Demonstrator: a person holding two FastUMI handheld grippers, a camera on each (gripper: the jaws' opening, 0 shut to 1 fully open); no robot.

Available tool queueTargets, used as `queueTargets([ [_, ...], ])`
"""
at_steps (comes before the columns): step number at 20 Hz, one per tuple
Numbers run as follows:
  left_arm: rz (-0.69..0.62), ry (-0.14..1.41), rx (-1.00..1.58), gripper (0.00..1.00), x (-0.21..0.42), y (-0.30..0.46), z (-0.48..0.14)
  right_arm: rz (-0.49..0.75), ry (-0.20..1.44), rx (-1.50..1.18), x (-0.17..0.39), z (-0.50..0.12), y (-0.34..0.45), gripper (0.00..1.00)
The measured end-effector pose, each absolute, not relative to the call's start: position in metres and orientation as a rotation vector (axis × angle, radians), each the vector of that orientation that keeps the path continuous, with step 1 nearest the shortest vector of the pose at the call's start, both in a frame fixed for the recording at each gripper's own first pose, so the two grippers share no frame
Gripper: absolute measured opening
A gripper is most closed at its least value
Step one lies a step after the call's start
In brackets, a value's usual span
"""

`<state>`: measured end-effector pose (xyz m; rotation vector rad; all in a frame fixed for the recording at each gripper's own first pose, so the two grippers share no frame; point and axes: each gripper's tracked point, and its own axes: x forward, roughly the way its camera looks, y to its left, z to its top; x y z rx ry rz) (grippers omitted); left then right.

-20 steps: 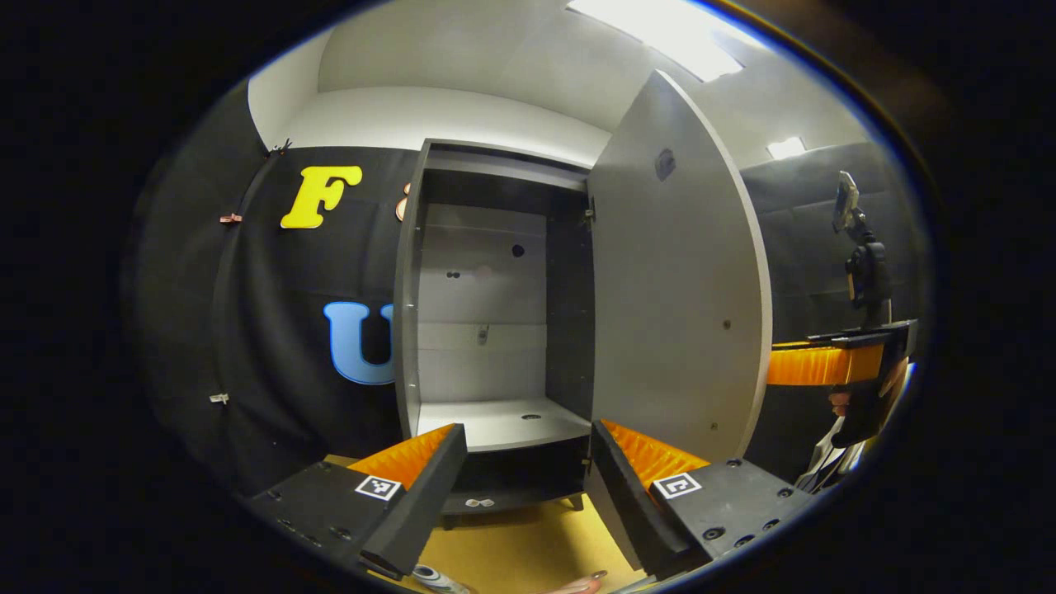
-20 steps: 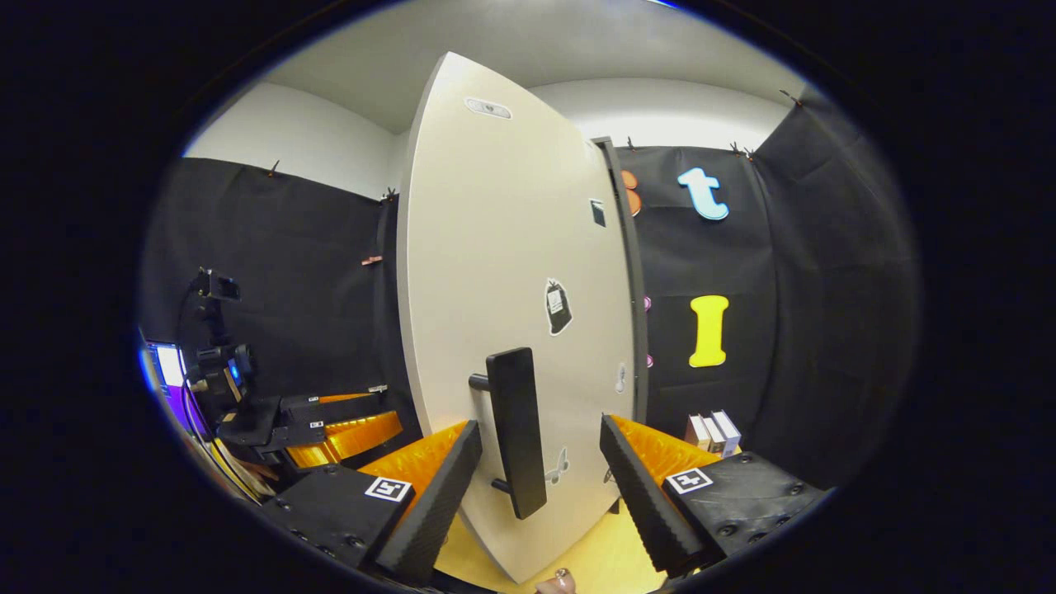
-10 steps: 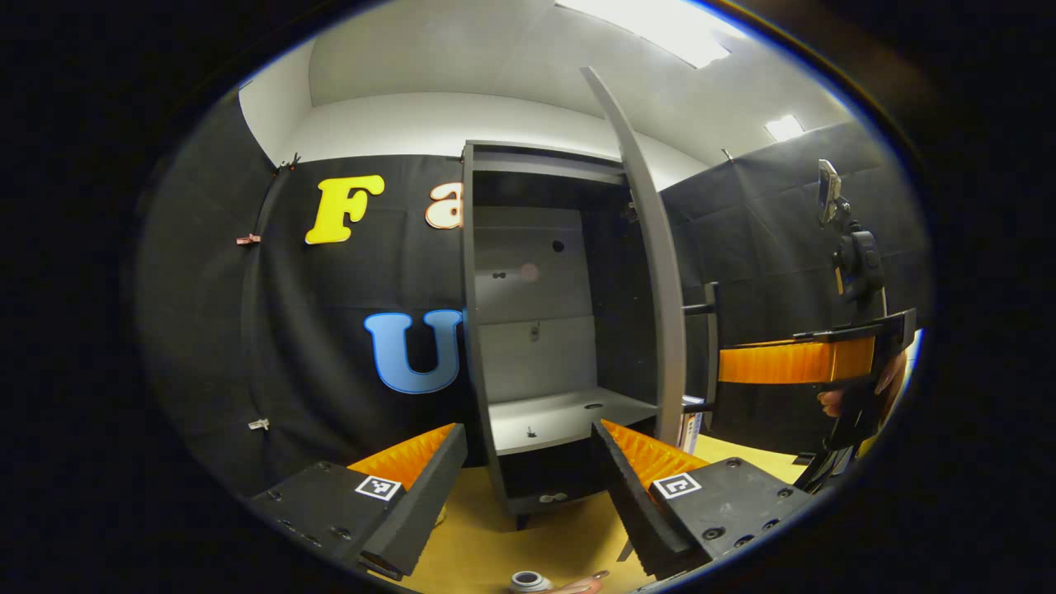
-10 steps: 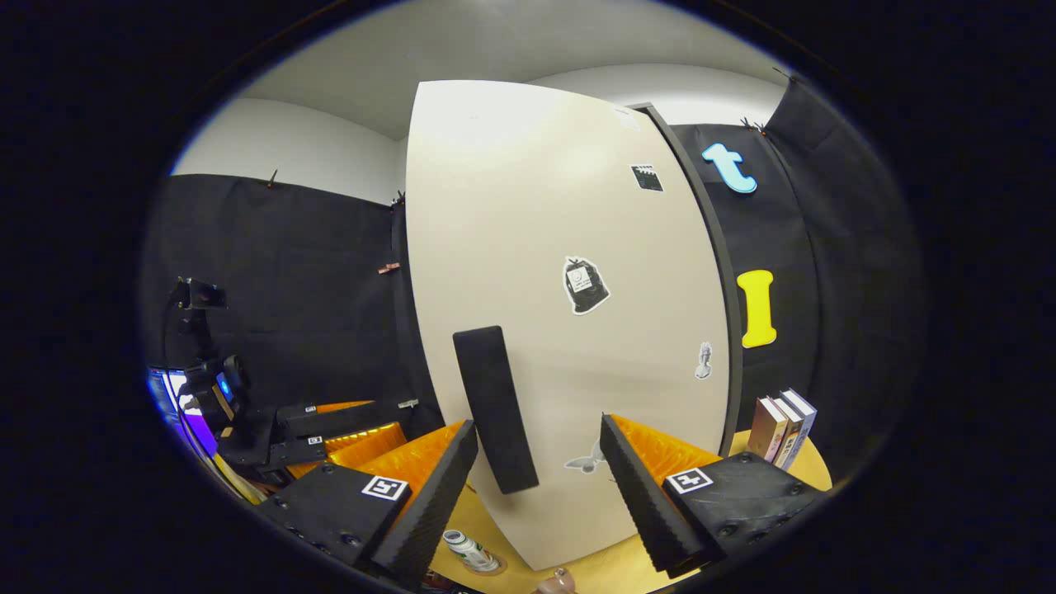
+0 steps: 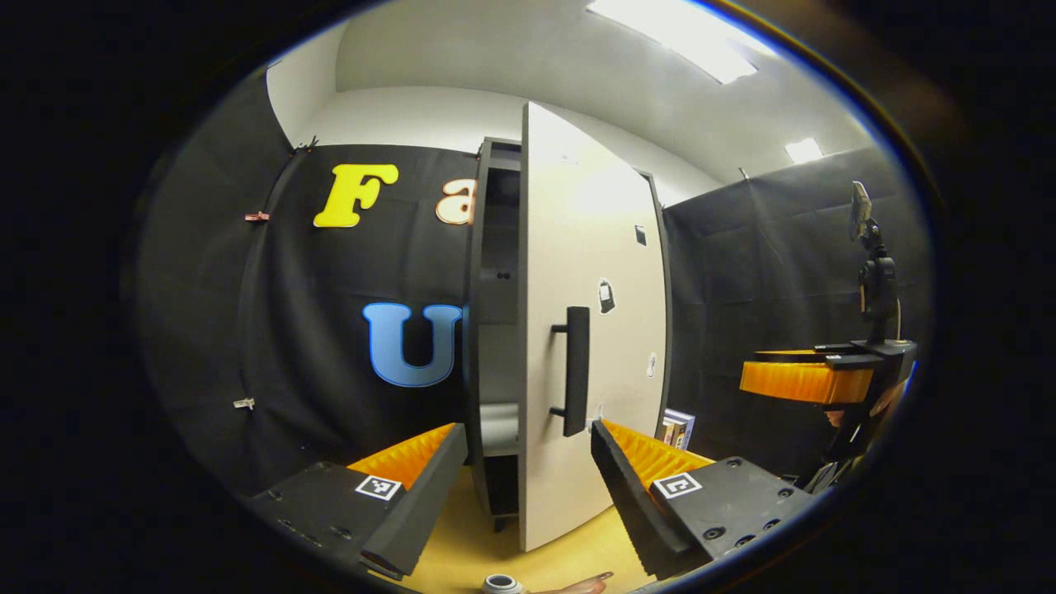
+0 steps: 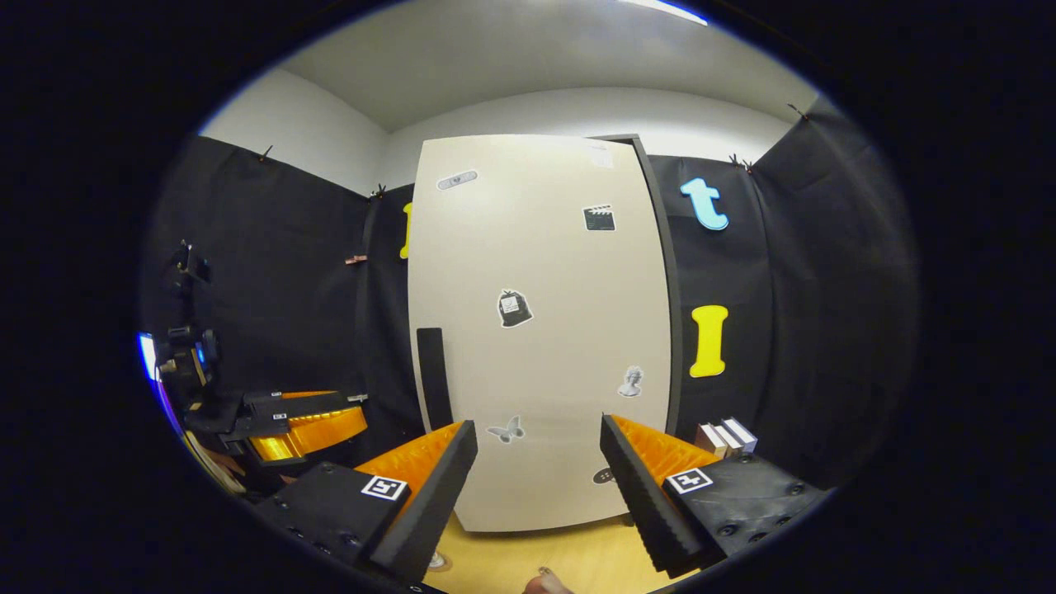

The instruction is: Open the cabinet door with the right hand, grasp the bottle in the cabinet with the left hand and place it on the coaster, then close the cabinet door with the right hand.

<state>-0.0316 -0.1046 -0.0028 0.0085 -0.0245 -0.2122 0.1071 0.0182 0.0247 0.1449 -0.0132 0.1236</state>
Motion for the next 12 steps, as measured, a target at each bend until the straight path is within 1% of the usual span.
queueTargets([
  [4, -0.247, -0.013, -0.002, 0.95, -0.033, -0.131, -0.001, 0.037, -0.012, 0.124, 0.099, 0.02, -0.009, 0.98],
  [7, -0.251, -0.012, 0.007, 0.95, -0.032, -0.143, 0.002, 0.037, -0.019, 0.095, 0.094, 0.023, -0.015, 0.98],
  [10, -0.245, -0.021, 0.018, 0.95, -0.032, -0.158, 0.006, -0.009, -0.037, 0.053, 0.09, 0.024, -0.03, 0.97],
  [12, -0.241, -0.025, 0.01, 0.95, -0.032, -0.164, 0.007, 0.025, -0.041, 0.035, 0.091, 0.024, -0.02, 0.97],
])
